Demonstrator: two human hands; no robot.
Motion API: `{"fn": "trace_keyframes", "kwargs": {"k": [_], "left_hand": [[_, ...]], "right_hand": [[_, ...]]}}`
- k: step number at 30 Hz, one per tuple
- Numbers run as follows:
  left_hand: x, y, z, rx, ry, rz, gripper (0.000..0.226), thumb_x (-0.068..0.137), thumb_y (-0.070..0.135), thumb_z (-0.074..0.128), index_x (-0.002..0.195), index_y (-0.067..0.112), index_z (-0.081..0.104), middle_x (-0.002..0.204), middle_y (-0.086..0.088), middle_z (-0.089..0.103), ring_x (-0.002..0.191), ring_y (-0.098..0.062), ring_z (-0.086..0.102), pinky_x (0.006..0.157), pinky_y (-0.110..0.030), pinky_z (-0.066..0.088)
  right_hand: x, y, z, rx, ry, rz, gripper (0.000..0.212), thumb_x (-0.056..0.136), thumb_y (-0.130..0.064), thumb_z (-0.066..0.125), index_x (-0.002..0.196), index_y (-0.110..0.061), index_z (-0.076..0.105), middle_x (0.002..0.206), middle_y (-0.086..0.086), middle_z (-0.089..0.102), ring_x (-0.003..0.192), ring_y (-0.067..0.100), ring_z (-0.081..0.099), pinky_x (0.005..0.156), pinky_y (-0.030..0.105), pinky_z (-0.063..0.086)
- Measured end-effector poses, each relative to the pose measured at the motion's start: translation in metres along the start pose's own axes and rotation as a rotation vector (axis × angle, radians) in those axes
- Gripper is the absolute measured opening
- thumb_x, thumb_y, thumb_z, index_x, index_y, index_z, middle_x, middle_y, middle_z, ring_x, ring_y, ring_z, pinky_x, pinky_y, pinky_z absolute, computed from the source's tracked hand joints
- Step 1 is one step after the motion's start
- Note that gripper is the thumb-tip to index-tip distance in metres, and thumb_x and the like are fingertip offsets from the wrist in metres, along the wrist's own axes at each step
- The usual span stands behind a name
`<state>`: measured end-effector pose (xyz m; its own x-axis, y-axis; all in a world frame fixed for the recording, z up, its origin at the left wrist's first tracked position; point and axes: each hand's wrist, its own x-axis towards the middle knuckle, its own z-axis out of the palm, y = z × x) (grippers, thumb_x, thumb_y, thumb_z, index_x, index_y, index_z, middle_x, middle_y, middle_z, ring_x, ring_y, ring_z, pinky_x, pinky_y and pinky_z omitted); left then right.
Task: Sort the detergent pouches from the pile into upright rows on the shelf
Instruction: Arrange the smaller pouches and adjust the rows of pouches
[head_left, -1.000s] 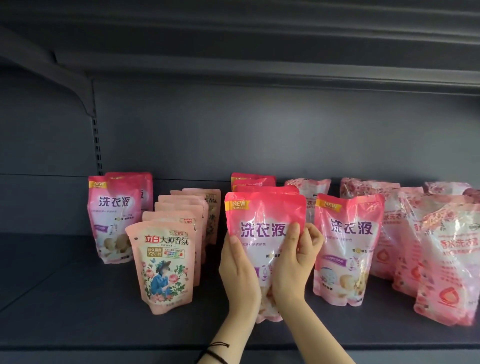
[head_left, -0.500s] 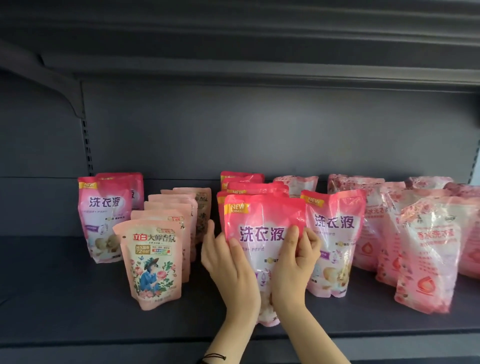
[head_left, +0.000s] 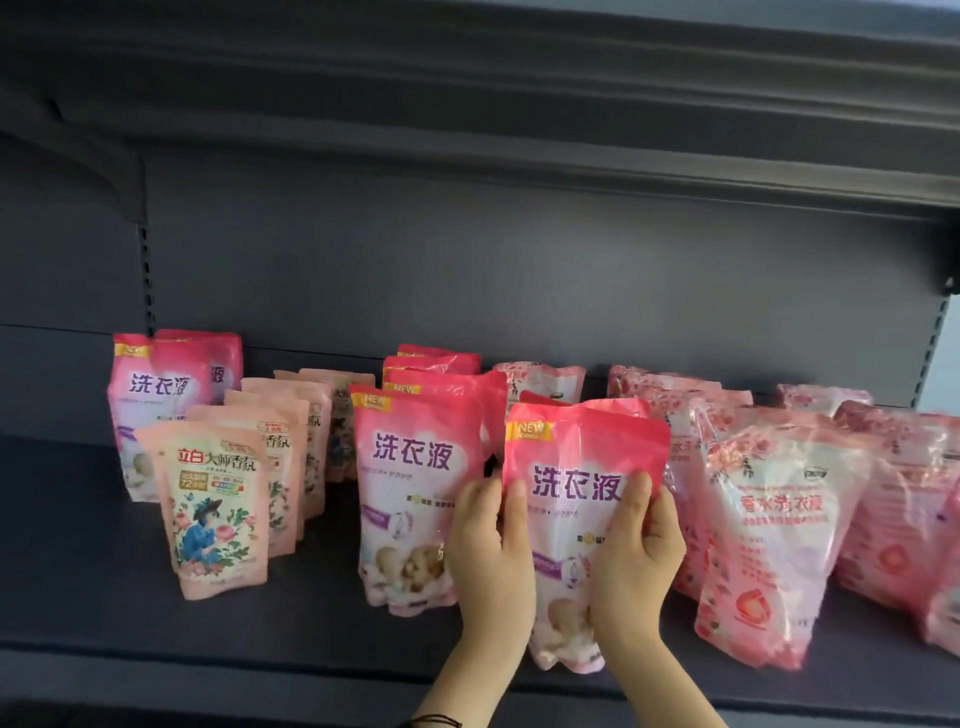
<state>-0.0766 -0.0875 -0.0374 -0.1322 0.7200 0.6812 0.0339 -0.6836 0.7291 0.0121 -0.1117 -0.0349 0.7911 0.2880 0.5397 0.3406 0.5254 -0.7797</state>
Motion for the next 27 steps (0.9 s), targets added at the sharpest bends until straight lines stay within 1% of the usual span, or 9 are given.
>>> {"fn": "trace_keyframes", "kwargs": {"k": [5,8,10,12,14,17,19,22,27], "left_hand": [[0.004,-0.003,0.009,0.092,0.045,0.054,0.025,0.095,0.027,0.053,0.092,0.009,0.07,0.078,0.004,0.061,0.073,-0.01,0.057,0.067,-0.025,0.047],[0.006,-0.002,0.005,0.161,0.018,0.106,0.023,0.094,0.027,0.052,0.098,0.011,0.069,0.085,0.004,0.061,0.077,-0.011,0.058,0.068,-0.016,0.043],[0.008,0.001,-0.007,0.283,-0.046,0.175,0.028,0.093,0.024,0.057,0.115,0.011,0.065,0.101,0.002,0.061,0.081,-0.009,0.06,0.069,-0.006,0.041],[0.018,0.01,-0.021,0.45,-0.139,0.295,0.042,0.091,0.029,0.057,0.129,0.011,0.058,0.117,0.0,0.06,0.087,-0.004,0.058,0.073,-0.003,0.039],[0.04,0.032,-0.036,0.593,-0.264,0.368,0.05,0.091,0.046,0.046,0.131,0.018,0.056,0.121,0.007,0.058,0.096,-0.002,0.057,0.085,-0.01,0.043],[0.099,0.073,-0.047,0.756,-0.326,0.473,0.04,0.09,0.056,0.04,0.104,0.031,0.068,0.094,0.016,0.066,0.08,-0.005,0.061,0.073,-0.03,0.055],[0.146,0.096,-0.042,0.883,-0.358,0.569,0.024,0.09,0.049,0.05,0.091,0.033,0.068,0.081,0.016,0.066,0.075,-0.011,0.063,0.066,-0.029,0.051],[0.208,0.104,-0.014,1.063,-0.62,0.638,0.013,0.089,0.039,0.057,0.095,0.034,0.067,0.082,0.017,0.061,0.084,-0.011,0.063,0.065,-0.027,0.044],[0.27,0.059,0.048,1.259,-0.985,0.548,0.029,0.082,0.045,0.068,0.107,0.029,0.066,0.102,0.011,0.067,0.096,-0.015,0.062,0.064,-0.025,0.038]], "right_hand": [[0.008,0.007,0.002,0.007,-0.018,0.01,0.038,0.094,-0.05,0.04,0.071,-0.022,0.048,0.067,-0.003,0.048,0.059,0.01,0.044,0.058,0.031,0.041],[0.014,0.004,-0.001,-0.02,-0.083,-0.039,0.03,0.094,-0.046,0.041,0.088,-0.019,0.053,0.079,-0.005,0.053,0.068,0.009,0.05,0.066,0.033,0.044],[0.021,-0.005,-0.011,-0.123,-0.139,-0.178,0.015,0.096,-0.023,0.05,0.109,-0.016,0.051,0.098,-0.004,0.052,0.089,0.012,0.053,0.078,0.033,0.045],[0.039,-0.025,-0.021,-0.22,-0.19,-0.35,0.034,0.09,-0.001,0.055,0.121,-0.012,0.048,0.111,-0.001,0.045,0.103,0.019,0.049,0.087,0.03,0.042],[0.067,-0.058,-0.024,-0.359,-0.299,-0.551,0.036,0.084,0.005,0.058,0.115,-0.013,0.054,0.106,-0.003,0.046,0.098,0.018,0.049,0.087,0.02,0.037],[0.128,-0.114,-0.009,-0.519,-0.659,-0.599,0.021,0.084,-0.003,0.059,0.09,-0.023,0.06,0.081,-0.013,0.058,0.076,0.004,0.057,0.069,0.004,0.038],[0.168,-0.138,0.015,-0.748,-0.87,-0.608,0.015,0.086,-0.012,0.059,0.084,-0.026,0.062,0.074,-0.016,0.06,0.071,0.003,0.059,0.066,0.005,0.04],[0.207,-0.139,0.058,-1.196,-1.097,-0.751,0.01,0.087,-0.023,0.057,0.091,-0.027,0.065,0.081,-0.014,0.059,0.09,0.017,0.062,0.079,0.029,0.049],[0.237,-0.094,0.115,-1.53,-1.287,-0.794,0.028,0.085,-0.037,0.066,0.11,-0.025,0.065,0.107,-0.007,0.067,0.103,0.019,0.06,0.076,0.029,0.047]]}}
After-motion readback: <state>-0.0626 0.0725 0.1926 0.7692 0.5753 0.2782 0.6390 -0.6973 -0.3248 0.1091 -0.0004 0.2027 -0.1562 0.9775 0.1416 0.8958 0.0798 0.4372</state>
